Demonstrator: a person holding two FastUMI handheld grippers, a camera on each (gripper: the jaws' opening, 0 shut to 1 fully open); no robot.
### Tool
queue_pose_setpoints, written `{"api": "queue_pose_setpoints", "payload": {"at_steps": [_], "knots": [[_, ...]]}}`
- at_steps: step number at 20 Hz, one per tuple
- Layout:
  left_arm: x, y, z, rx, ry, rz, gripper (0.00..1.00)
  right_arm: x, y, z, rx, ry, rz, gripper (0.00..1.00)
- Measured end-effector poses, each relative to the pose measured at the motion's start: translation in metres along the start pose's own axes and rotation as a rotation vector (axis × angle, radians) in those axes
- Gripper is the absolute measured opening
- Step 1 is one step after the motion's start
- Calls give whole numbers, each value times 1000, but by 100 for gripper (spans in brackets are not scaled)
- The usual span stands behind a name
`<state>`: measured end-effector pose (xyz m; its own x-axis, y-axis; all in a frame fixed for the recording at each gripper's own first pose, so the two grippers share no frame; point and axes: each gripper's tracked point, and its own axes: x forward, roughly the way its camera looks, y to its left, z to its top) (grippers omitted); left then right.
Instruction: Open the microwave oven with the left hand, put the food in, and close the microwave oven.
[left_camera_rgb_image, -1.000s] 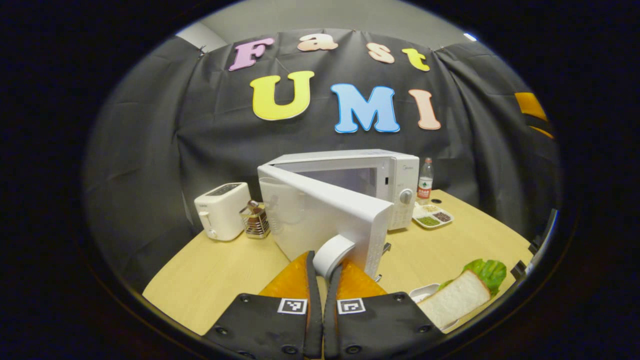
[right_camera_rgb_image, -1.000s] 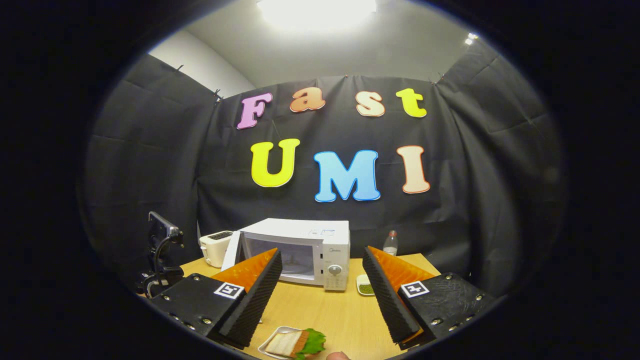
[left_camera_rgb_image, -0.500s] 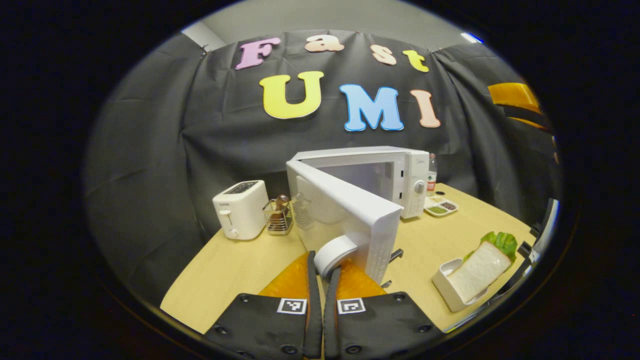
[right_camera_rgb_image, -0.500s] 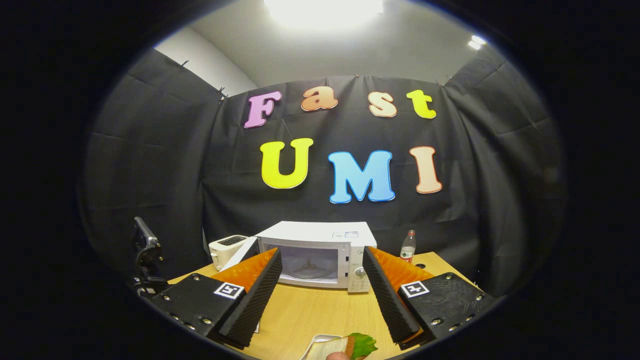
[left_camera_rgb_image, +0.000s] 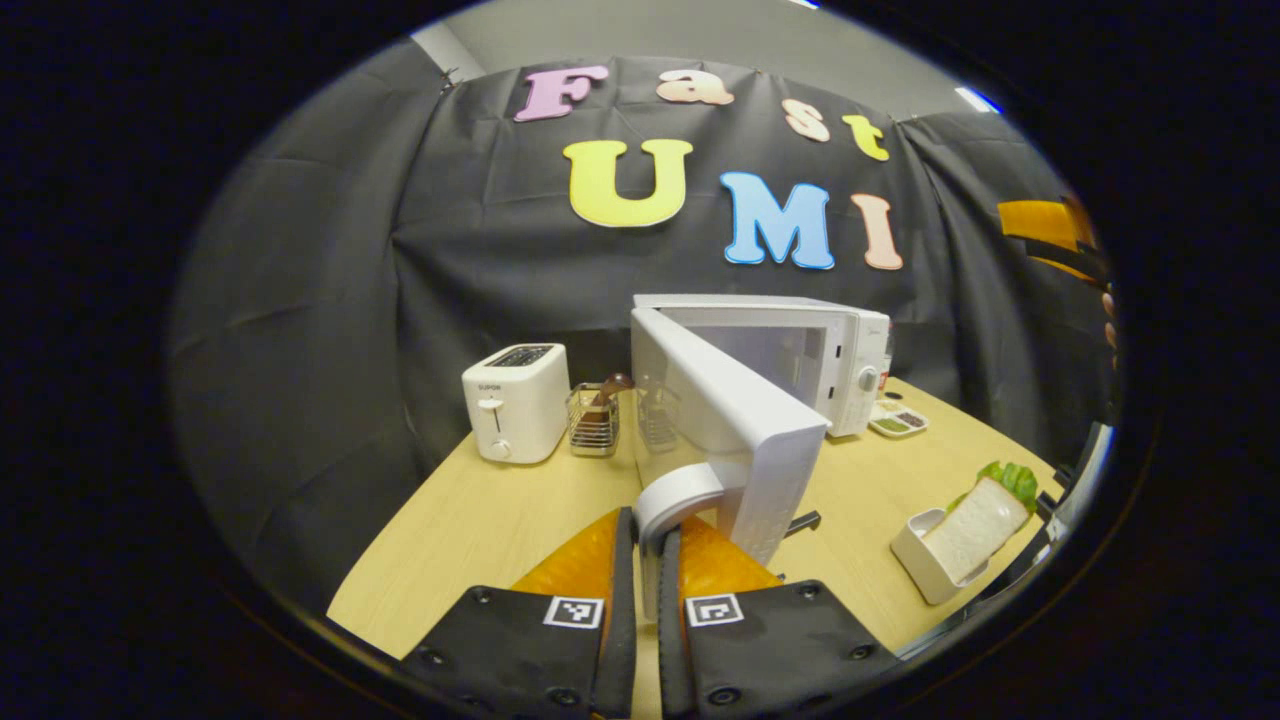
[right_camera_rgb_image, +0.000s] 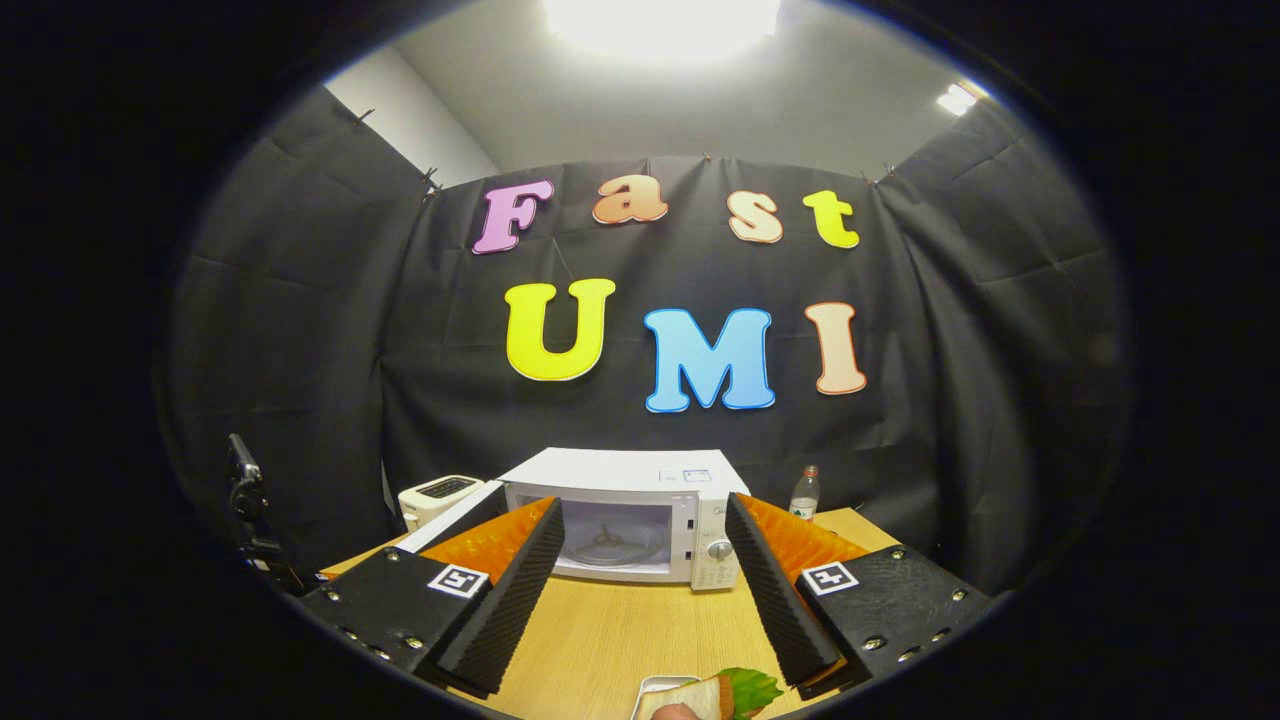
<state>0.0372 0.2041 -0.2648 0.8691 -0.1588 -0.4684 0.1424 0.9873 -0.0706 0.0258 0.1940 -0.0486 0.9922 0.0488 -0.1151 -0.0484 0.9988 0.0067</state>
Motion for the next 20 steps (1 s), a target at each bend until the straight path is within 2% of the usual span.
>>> {"api": "queue_pose_setpoints", "payload": {"at_steps": [1, 2, 4, 8, 10, 15, 18, 20], "knots": [[-6, 6, -2, -14, -1, 17, 14, -1, -2, -3, -6, 10, -2, 98], [-12, 10, -1, -22, -9, 40, 31, -2, -4, -6, -7, 21, 2, 98], [-33, 18, 2, -32, -35, 82, 40, -1, -7, -16, -5, 55, 15, 98], [-74, 34, 38, -66, -103, 192, 100, 1, -21, -46, 33, 146, 54, 98], [-95, 37, 69, -75, -158, 231, 96, 5, -31, -67, 44, 200, 67, 98], [-133, 15, 143, -74, -314, 264, 96, 16, -62, -125, 85, 373, 91, 98], [-142, -6, 165, -73, -352, 267, 96, 17, -74, -161, 137, 500, 108, 98], [-147, -16, 172, -73, -368, 274, 96, 16, -80, -182, 129, 574, 107, 98]]}}
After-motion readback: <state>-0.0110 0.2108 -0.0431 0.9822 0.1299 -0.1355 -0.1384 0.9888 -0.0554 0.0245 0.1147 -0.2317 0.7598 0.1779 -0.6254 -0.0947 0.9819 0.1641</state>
